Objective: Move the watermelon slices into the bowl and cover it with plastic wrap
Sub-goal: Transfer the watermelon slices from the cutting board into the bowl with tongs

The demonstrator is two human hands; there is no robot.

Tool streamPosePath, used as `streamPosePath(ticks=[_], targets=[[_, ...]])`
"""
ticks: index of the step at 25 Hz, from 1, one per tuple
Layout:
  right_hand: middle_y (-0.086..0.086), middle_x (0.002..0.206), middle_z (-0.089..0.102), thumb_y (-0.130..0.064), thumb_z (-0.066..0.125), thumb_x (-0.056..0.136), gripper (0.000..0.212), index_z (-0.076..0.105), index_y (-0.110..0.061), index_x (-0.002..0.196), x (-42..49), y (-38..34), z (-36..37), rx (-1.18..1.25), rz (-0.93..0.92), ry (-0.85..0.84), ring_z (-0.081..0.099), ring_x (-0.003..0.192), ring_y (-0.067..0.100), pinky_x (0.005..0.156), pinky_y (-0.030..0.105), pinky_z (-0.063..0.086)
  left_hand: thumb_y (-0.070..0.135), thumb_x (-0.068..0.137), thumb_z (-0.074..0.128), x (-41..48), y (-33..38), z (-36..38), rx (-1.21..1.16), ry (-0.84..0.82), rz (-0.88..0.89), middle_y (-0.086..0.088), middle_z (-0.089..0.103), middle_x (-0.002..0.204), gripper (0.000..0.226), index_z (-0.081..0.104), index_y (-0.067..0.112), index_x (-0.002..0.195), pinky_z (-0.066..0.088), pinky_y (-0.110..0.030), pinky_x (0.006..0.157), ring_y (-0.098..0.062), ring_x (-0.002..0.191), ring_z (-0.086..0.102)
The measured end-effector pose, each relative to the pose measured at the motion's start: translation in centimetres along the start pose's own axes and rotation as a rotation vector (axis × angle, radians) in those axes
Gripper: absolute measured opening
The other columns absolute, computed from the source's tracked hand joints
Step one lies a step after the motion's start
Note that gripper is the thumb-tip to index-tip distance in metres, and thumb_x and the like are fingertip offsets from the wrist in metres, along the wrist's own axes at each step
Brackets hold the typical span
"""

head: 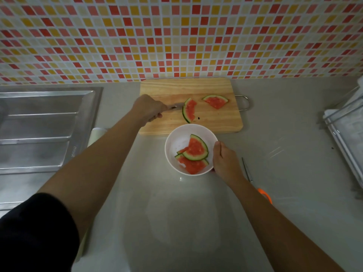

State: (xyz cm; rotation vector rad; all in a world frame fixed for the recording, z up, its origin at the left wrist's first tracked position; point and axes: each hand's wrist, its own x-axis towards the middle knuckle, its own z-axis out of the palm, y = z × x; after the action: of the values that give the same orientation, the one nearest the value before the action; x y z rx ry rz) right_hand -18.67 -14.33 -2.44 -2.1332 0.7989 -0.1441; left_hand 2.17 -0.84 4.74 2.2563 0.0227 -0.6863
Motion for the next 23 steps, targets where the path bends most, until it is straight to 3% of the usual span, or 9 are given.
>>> streamPosePath(ticks=[2, 4, 6, 10, 14, 18, 21, 23], targets=[[-0.010, 0.060, 0.048, -0.027, 0.030, 0.100, 0.031, 0.049, -0.016, 0.078, -0.1, 0.0, 0.0, 0.001, -0.006, 0.000, 0.049, 0.054, 0.004, 0.046, 0.019, 0.034, 0.028, 0.074, 0.068, 0.1, 0.6, 0.8, 0.193, 0.042, 0.107, -0.005, 0.063, 0.063, 0.024, 0.065, 0.004, 0.069, 0.040, -0.023, 0.048, -0.017, 0.049, 0.050], [-0.012, 0.060, 0.047, -0.027, 0.029, 0.100, 0.031, 0.049, -0.016, 0.079, -0.1, -0.1, 0.0, 0.000, -0.009, -0.006, 0.048, 0.055, 0.002, 0.047, 0.018, 0.034, 0.029, 0.077, 0.063, -0.4, 0.9, 1.8, 0.489, 0.110, 0.225, -0.008, 0.065, 0.076, 0.025, 0.068, 0.004, 0.079, 0.045, -0.030, 0.061, -0.025, 0.070, 0.059], [-0.011, 0.060, 0.047, -0.027, 0.029, 0.100, 0.031, 0.049, -0.016, 0.079, -0.1, -0.1, -0.1, 0.002, -0.011, -0.007, 0.049, 0.055, 0.003, 0.047, 0.019, 0.034, 0.024, 0.079, 0.059, -0.8, 0.7, 2.4, 0.605, 0.162, 0.306, -0.011, 0.064, 0.085, 0.021, 0.066, 0.005, 0.085, 0.044, -0.031, 0.064, -0.028, 0.080, 0.057], [-0.009, 0.061, 0.049, -0.028, 0.029, 0.100, 0.032, 0.050, -0.015, 0.081, 0.0, -0.1, -0.1, 0.010, 0.005, -0.012, 0.052, 0.057, 0.013, 0.053, 0.027, 0.042, 0.009, 0.078, 0.053, -1.3, 0.2, 3.3, 0.588, 0.209, 0.379, -0.010, 0.057, 0.082, 0.002, 0.055, 0.009, 0.076, 0.038, -0.033, 0.059, -0.026, 0.076, 0.049], [-0.009, 0.061, 0.049, -0.028, 0.029, 0.100, 0.032, 0.050, -0.014, 0.080, -0.1, -0.2, 0.0, -0.001, -0.003, 0.006, 0.050, 0.055, 0.005, 0.048, 0.023, 0.037, 0.003, 0.078, 0.049, -2.0, 0.0, 4.2, 0.606, 0.254, 0.405, -0.010, 0.051, 0.076, 0.008, 0.054, 0.009, 0.078, 0.034, -0.032, 0.056, -0.026, 0.071, 0.045], [-0.004, 0.064, 0.052, -0.029, 0.029, 0.100, 0.033, 0.052, -0.013, 0.083, -0.2, -0.3, 0.0, 0.037, 0.020, 0.001, 0.056, 0.061, 0.019, 0.057, 0.033, 0.049, 0.010, 0.083, 0.054, -1.5, -0.9, 3.4, 0.476, 0.276, 0.410, -0.016, 0.063, 0.082, 0.011, 0.061, 0.002, 0.084, 0.038, -0.032, 0.058, -0.030, 0.076, 0.055], [0.002, 0.070, 0.055, -0.029, 0.029, 0.100, 0.035, 0.056, -0.010, 0.088, -0.1, -0.3, 0.0, 0.032, 0.022, 0.015, 0.055, 0.065, 0.021, 0.059, 0.030, 0.044, 0.023, 0.082, 0.063, -1.2, -1.3, 2.4, 0.341, 0.247, 0.322, -0.013, 0.065, 0.080, 0.021, 0.065, 0.003, 0.085, 0.040, -0.030, 0.059, -0.025, 0.074, 0.056], [-0.004, 0.065, 0.052, -0.029, 0.029, 0.100, 0.032, 0.053, -0.014, 0.084, -0.1, -0.2, 0.1, 0.021, 0.015, 0.017, 0.052, 0.062, 0.018, 0.054, 0.025, 0.039, 0.033, 0.077, 0.069, -0.8, -1.4, 1.7, 0.220, 0.190, 0.232, -0.010, 0.064, 0.077, 0.030, 0.068, 0.003, 0.081, 0.046, -0.035, 0.063, -0.023, 0.075, 0.058]])
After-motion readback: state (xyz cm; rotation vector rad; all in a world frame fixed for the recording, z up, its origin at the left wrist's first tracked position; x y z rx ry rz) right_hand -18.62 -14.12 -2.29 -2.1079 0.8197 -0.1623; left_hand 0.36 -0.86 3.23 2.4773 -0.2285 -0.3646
